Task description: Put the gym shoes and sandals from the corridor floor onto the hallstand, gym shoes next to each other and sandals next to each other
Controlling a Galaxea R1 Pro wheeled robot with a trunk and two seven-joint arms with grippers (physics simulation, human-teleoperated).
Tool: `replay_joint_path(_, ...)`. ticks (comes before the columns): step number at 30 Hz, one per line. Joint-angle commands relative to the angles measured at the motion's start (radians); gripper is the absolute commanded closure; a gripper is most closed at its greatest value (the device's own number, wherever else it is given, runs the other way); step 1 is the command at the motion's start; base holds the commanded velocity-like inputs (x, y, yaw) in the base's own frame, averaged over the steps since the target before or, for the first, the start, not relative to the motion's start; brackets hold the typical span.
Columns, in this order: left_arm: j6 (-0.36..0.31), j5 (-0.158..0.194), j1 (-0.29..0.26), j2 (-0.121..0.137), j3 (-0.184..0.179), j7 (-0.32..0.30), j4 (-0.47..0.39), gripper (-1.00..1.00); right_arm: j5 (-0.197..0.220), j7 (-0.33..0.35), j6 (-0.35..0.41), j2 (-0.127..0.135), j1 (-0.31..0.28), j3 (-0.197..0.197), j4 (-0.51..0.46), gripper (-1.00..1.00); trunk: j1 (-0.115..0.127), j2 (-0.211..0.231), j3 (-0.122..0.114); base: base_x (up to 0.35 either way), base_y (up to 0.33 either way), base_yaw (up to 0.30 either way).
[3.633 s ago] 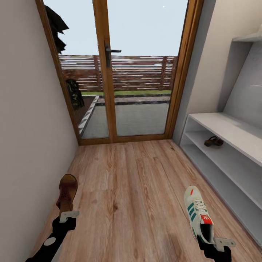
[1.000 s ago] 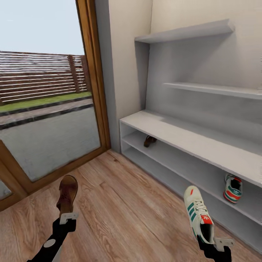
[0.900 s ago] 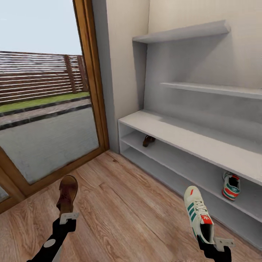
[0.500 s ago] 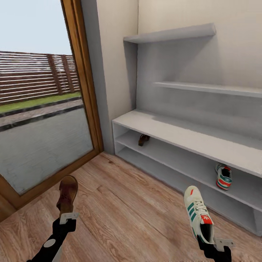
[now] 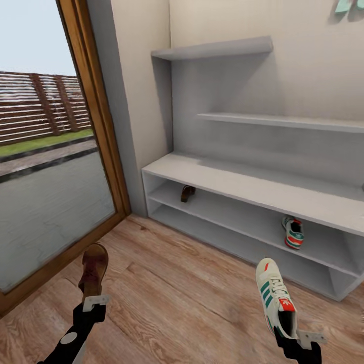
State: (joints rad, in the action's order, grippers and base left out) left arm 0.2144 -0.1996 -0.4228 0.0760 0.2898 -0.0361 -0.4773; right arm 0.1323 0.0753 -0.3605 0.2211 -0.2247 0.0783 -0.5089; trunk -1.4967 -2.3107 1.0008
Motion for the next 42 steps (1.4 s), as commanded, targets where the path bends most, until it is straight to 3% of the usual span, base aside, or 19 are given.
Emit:
replay_joint_path(1, 0.003, -0.014, -0.001, 0.000, 0.008, -0.005, 0.000, 1.00, 0.010, 0.008, -0.003, 0.000, -0.001, 0.002, 0.001, 1.00, 0.000, 0.000, 0.001, 0.000, 0.010, -0.265)
replay_joint_path(21, 0.003, -0.014, -0.001, -0.001, 0.008, -0.005, 0.000, 1.00, 0.010, 0.008, -0.003, 0.000, -0.001, 0.002, 0.001, 1.00, 0.000, 0.000, 0.001, 0.023, 0.013, -0.265)
replay_joint_path(42, 0.004, -0.014, -0.001, -0.002, 0.007, -0.007, 0.000, 1.00, 0.010, 0.008, -0.003, 0.000, -0.001, 0.003, 0.001, 1.00, 0.000, 0.000, 0.001, 0.093, 0.284, -0.265)
